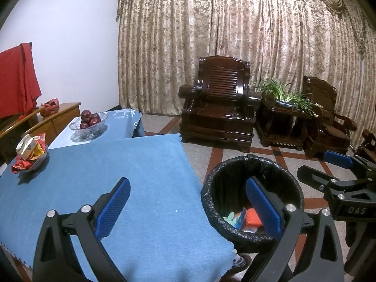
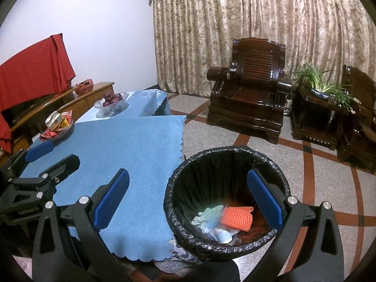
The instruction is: Collect trash
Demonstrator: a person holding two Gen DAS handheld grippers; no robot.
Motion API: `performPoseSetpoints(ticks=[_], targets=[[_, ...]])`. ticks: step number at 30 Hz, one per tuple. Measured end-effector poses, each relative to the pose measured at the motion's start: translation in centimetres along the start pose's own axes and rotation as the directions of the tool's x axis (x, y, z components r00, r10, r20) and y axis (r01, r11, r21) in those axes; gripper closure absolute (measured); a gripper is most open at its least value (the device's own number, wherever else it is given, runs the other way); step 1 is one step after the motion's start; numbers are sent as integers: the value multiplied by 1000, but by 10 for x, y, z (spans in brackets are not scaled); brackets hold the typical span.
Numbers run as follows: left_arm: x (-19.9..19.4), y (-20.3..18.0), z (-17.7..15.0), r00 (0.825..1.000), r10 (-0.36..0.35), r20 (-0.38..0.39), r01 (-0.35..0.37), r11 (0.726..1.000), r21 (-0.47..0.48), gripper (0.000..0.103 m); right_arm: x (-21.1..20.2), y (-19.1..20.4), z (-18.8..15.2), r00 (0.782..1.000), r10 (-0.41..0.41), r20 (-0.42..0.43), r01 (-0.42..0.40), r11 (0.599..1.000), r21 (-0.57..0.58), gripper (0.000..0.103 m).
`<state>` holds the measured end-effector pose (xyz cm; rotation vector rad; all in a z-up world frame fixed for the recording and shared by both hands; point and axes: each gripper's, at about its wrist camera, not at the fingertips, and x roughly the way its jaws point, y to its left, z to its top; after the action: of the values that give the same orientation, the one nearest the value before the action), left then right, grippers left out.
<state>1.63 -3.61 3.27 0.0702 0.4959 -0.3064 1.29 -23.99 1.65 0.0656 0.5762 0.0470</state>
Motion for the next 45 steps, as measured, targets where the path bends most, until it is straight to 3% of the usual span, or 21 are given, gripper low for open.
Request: performPoseSetpoints(ticks=[45], targets=[[3,7,-1,1000,21,-14,-21,1000,-11,6,3,5,1,1000,-1,0,1,1000,-2,5]])
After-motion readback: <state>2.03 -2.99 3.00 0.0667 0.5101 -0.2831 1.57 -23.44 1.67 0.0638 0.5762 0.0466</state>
